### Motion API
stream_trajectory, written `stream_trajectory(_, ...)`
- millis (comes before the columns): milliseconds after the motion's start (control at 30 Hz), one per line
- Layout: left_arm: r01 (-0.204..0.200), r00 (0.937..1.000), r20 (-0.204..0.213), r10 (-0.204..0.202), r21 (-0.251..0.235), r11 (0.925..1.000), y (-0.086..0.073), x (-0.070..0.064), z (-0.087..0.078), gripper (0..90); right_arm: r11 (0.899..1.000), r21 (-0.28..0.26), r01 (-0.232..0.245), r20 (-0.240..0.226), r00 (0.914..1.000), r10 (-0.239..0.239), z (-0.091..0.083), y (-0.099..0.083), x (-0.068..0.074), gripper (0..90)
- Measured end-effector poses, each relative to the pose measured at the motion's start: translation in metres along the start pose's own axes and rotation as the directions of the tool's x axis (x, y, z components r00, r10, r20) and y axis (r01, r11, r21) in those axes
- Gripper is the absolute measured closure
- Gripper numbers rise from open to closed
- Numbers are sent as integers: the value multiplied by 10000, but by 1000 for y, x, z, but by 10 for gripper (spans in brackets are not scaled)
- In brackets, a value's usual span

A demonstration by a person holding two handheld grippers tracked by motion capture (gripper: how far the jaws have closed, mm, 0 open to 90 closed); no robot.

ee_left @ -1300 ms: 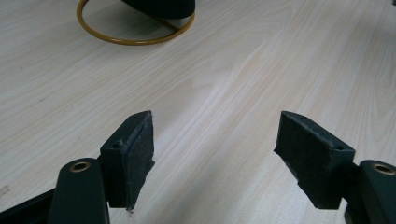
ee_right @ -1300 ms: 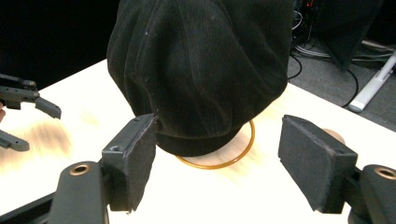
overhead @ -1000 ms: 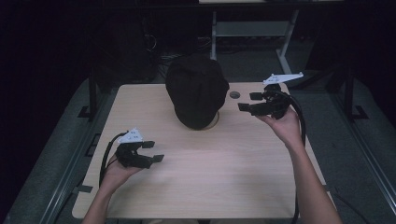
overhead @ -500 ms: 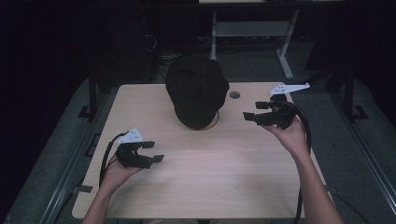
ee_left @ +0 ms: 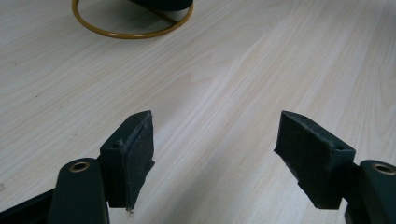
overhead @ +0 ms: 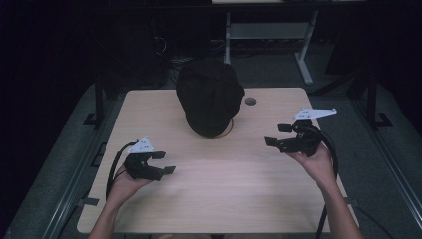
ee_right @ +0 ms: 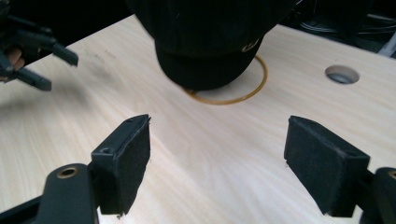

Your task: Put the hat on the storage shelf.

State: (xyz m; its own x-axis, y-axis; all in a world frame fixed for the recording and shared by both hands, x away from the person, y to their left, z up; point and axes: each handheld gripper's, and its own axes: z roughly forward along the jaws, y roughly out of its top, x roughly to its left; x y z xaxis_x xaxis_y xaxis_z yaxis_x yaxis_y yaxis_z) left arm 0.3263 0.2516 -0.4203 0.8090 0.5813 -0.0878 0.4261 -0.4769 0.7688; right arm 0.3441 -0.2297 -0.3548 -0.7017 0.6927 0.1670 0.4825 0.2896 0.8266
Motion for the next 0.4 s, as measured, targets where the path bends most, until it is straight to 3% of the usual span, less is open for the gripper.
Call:
stream_trajectory(300, 42, 10000, 38, -43, 182, 9998, -1, -1, 3, 257, 9999, 83, -64, -83, 9999, 65, -6, -41, 17, 217)
stream_trajectory(400, 42, 10000, 43, -43, 152, 9999, -2, 0, 3, 257, 9995, 25, -310, -102, 9995, 310, -9, -61, 22, 210)
